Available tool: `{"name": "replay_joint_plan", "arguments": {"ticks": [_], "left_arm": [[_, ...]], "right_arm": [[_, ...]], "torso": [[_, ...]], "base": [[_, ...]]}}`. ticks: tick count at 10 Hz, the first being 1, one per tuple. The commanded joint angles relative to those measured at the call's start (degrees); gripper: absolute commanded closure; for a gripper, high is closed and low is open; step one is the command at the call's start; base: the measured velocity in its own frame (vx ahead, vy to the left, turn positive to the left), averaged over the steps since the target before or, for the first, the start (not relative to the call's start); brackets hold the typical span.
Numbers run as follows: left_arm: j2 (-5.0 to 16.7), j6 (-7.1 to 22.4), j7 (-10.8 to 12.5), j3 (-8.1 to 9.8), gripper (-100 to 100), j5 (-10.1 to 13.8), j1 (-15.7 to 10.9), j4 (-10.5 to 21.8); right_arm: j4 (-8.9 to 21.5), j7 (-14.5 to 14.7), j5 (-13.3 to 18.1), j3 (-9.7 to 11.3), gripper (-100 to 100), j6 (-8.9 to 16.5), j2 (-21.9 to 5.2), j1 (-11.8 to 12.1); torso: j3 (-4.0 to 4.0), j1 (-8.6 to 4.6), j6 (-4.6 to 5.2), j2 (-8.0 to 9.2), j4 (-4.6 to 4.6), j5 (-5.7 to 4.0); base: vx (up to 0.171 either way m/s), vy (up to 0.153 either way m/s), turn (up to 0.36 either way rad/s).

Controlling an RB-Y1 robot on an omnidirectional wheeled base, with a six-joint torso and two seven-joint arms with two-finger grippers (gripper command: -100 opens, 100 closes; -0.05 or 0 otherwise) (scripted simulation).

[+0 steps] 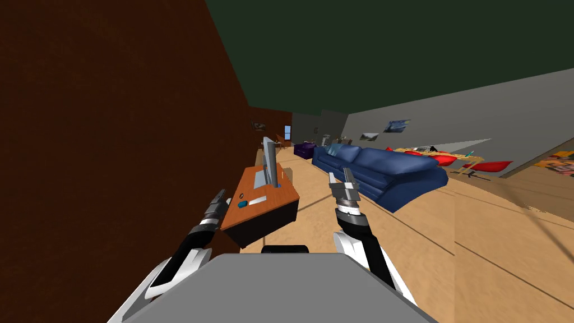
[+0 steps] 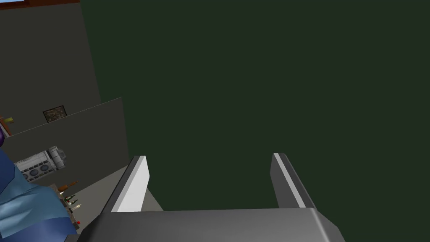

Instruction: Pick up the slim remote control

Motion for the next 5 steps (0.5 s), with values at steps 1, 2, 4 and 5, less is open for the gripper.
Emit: {"name": "replay_joint_plan", "arguments": {"ticks": [1, 2, 4, 5], "left_arm": [[0.9, 1.9, 1.0, 0.66, -100, 0.9, -0.1, 0.6], [2.2, 4.0, 2.3, 1.46, -100, 2.4, 0.0, 2.7], [3.5, 6.8, 3.6, 2.25, -100, 4.0, 0.0, 5.0], [3.5, 6.9, 3.6, 2.25, -100, 4.0, 0.0, 5.0]], "right_arm": [[0.0, 0.0, 0.0, 0.0, 0, 0.0, 0.0, 0.0], [0.0, 0.0, 0.0, 0.0, 0, 0.0, 0.0, 0.0], [0.0, 0.0, 0.0, 0.0, 0, 0.0, 0.0, 0.0], [0.0, 0.0, 0.0, 0.0, 0, 0.0, 0.0, 0.0]], "torso": [[0.0, 0.0, 0.0, 0.0, 0.0, 0.0], [0.01, 0.02, -0.04, 0.01, 0.01, 0.0], [0.01, 0.04, -0.06, 0.01, 0.01, 0.0], [0.01, 0.05, 0.0, 0.02, 0.01, 0.01]], "base": [[-0.02, -0.007, -0.177], [-0.022, -0.013, -0.339], [-0.023, -0.006, -0.207], [-0.021, -0.001, -0.155]]}}
